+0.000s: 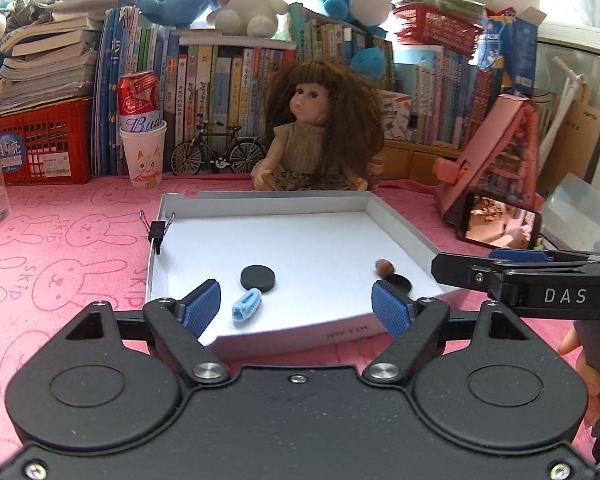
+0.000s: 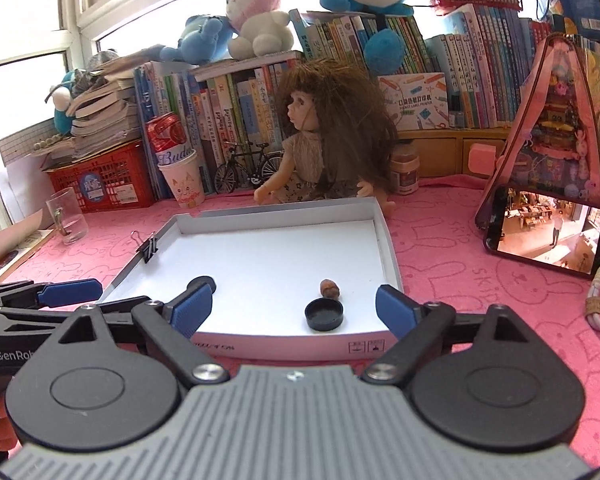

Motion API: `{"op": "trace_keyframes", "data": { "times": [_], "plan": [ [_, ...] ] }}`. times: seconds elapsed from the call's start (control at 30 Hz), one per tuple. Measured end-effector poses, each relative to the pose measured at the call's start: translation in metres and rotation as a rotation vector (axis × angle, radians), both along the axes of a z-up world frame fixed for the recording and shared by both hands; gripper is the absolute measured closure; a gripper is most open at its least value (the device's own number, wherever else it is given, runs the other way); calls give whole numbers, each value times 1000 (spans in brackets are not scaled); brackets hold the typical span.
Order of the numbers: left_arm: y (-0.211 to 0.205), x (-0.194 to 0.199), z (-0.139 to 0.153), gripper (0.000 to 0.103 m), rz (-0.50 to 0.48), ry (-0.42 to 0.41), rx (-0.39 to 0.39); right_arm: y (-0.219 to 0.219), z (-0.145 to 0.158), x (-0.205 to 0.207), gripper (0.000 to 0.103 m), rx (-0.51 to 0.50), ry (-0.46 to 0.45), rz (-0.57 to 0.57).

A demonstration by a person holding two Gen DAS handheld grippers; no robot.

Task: Organize rigid objects
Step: 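Withdraw both open tools from the tray toward the remaining objects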

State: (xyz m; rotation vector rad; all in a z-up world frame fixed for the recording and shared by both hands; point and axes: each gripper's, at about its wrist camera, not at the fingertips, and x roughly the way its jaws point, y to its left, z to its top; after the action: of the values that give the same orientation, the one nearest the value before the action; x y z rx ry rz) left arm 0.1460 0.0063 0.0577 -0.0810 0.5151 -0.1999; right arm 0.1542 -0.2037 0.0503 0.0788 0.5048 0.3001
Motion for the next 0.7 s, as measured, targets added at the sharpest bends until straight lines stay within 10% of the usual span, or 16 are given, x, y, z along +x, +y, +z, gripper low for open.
{"op": "trace_keyframes", "data": {
  "times": [0.7],
  "plan": [
    [8, -81, -21, 20, -33, -46, 44, -6, -22, -72, 2, -101, -88, -19]
  ]
}}
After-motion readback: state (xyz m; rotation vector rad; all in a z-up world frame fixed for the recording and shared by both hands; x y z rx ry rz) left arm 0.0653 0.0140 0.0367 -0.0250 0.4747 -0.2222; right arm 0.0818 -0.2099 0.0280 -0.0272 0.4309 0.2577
